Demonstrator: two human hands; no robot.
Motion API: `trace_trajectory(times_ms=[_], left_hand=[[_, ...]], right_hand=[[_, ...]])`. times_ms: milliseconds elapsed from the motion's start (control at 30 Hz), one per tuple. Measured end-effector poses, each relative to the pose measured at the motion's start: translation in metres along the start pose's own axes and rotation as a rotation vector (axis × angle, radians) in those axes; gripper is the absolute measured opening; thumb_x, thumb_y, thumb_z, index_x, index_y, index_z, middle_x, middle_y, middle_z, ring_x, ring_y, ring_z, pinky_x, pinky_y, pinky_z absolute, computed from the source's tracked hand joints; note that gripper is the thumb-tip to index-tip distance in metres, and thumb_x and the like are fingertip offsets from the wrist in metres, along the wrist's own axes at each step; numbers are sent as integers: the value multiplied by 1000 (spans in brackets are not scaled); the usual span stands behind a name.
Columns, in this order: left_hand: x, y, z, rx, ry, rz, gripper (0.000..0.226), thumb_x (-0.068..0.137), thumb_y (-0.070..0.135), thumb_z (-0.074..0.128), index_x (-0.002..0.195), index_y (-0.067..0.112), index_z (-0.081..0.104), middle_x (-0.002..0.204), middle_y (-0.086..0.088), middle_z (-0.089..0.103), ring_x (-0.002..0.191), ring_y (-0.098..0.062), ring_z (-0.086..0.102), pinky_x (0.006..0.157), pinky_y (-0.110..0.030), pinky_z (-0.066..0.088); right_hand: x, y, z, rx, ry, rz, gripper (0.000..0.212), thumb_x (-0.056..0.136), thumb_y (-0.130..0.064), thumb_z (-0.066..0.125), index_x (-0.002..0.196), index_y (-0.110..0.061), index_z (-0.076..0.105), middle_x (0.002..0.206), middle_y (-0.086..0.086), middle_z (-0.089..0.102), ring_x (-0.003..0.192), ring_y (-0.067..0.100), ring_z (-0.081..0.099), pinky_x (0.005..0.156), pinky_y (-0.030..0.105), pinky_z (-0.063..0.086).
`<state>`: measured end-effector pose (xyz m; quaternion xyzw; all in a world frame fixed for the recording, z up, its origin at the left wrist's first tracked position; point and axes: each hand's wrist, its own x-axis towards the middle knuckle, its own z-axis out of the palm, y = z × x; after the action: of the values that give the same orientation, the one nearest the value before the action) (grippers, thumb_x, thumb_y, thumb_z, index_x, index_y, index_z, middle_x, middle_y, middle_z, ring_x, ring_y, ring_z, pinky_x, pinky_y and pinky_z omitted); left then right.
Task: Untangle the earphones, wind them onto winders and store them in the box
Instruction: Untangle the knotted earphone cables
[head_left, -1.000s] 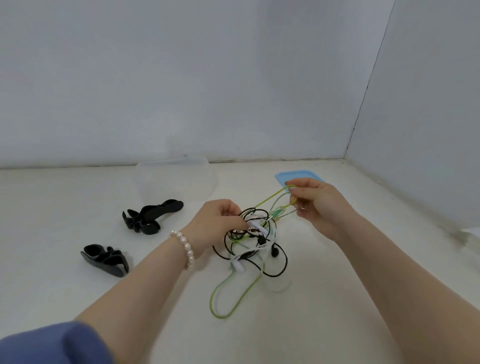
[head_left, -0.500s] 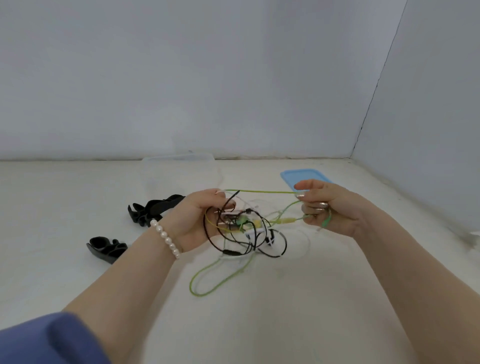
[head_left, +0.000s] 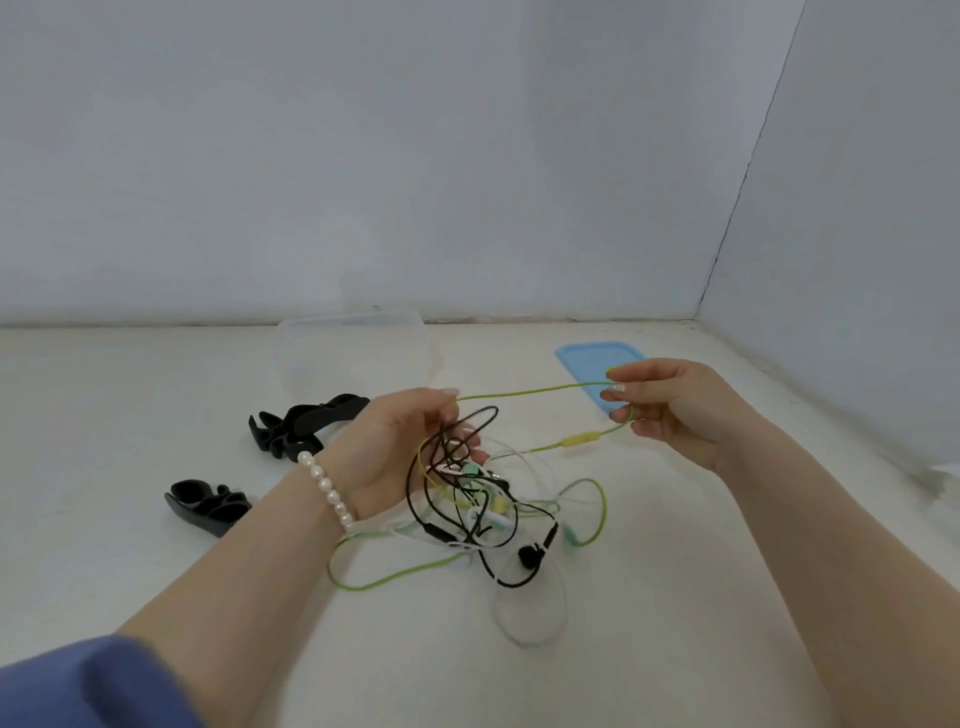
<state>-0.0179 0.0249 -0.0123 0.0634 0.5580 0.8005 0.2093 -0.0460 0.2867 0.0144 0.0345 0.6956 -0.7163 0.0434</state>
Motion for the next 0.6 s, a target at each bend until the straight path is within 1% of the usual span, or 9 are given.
trace_trajectory(times_ms=[67,133,167,200,267,333,433,533,600], left_hand=[[4,-2,2,31,97,-20,29,64,30,70,60,13,46,59,-8,43,61,-22,67,64,-32,49],[5,-4,3,87,124,-3,28,64,20,71,57,11,46,58,-7,42,50,-20,65,73,-35,49],[5,-4,2,137,122,16,27,67,10,70,56,10,45,53,-6,45,43,-18,62,72,-34,50],[5,-3,0,194,110,31,28,67,0,69,57,9,44,49,-2,49,41,-17,60,66,-30,51],[2,-2,-4,326,70,36,32,56,-11,67,64,11,46,59,-2,55,51,-20,60,49,-20,49],[-2,0,-6,455,27,25,32,51,-6,67,63,14,46,68,-4,53,60,-21,54,44,-17,43],[-1,3,-4,498,41,28,23,61,5,67,60,13,46,59,2,60,53,-12,59,50,-19,41],[-3,8,-3,315,61,6,17,67,21,57,52,13,51,57,-3,58,59,-20,63,59,-24,48],[-6,12,-8,155,-18,7,11,56,16,51,48,12,45,65,-10,58,71,-30,62,65,-28,51]], right_hand=[[0,-1,0,30,9,-36,18,80,11,58,82,-7,64,60,7,68,42,12,55,36,16,37],[0,-2,2,52,7,-82,23,80,14,54,80,-7,64,53,5,62,42,13,46,34,16,27],[1,-4,3,67,7,-108,26,80,15,51,80,-8,63,50,3,59,40,11,42,35,15,23],[1,-5,2,90,15,-140,29,80,16,49,80,-8,63,48,1,57,36,9,39,36,14,20],[2,-8,-1,75,44,-240,33,79,16,49,78,-12,65,51,-1,53,35,6,34,38,15,18],[0,-10,-5,-137,62,-348,31,73,11,57,82,-16,67,58,-2,47,41,3,36,41,13,25],[-4,-9,-2,-675,51,-407,38,60,-2,63,91,-23,65,65,-5,36,53,4,36,48,9,30],[-3,-2,4,-1026,333,-450,36,68,1,55,90,-27,61,65,-10,39,66,15,43,60,24,33],[-1,1,0,-953,497,-443,29,69,3,54,81,-22,63,61,-8,45,68,20,46,63,28,33]])
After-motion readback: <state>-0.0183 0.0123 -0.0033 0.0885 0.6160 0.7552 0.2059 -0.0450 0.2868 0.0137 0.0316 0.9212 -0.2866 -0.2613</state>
